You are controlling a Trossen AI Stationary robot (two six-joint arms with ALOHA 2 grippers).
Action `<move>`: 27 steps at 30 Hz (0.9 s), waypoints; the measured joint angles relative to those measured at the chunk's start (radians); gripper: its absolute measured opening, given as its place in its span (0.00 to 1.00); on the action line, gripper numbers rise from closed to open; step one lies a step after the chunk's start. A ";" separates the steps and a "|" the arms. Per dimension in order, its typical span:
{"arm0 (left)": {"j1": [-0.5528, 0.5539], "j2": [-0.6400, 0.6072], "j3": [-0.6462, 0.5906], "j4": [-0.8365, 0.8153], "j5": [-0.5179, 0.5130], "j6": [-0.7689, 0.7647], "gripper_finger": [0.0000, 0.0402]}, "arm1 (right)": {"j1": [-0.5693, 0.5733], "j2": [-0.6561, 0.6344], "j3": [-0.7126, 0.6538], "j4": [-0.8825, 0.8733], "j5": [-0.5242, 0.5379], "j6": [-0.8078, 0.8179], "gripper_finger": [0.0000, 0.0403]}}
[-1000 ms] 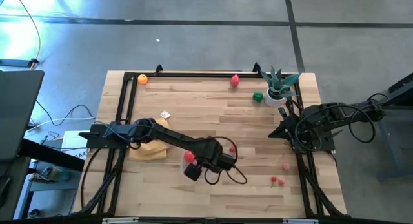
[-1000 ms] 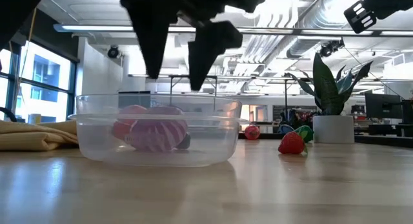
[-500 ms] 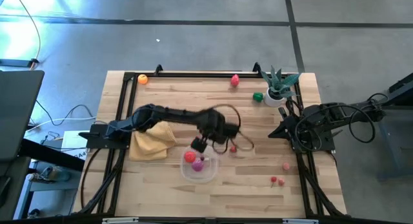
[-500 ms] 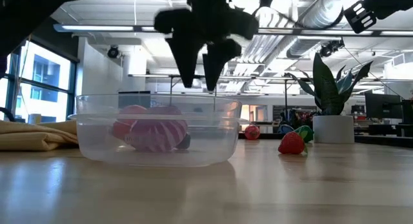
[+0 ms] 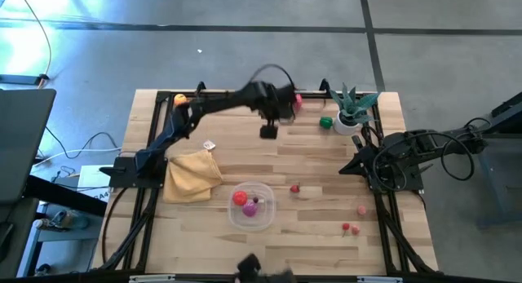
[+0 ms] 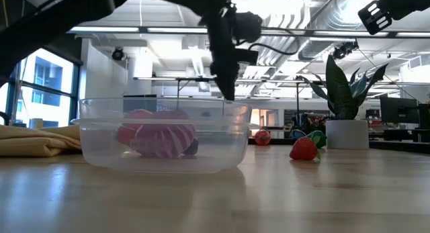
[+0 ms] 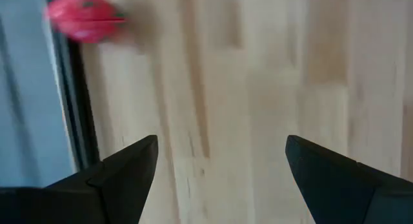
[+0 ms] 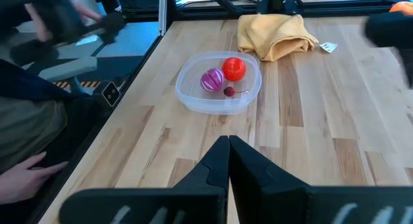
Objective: Pick and placing Produce into tupperware
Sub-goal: Put the orange into the transparent bin
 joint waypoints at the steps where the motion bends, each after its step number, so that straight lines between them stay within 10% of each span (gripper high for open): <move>1: 0.026 0.000 0.000 0.015 0.039 -0.038 0.82 | 0.000 0.000 0.000 0.000 0.000 0.000 0.00; 16: 0.140 0.003 0.000 0.336 0.453 0.071 0.82 | 0.000 0.000 0.000 0.000 0.000 0.000 0.00; 27: 0.203 -0.045 0.000 -0.171 0.041 0.086 0.82 | 0.000 0.000 0.000 0.000 0.000 0.000 0.00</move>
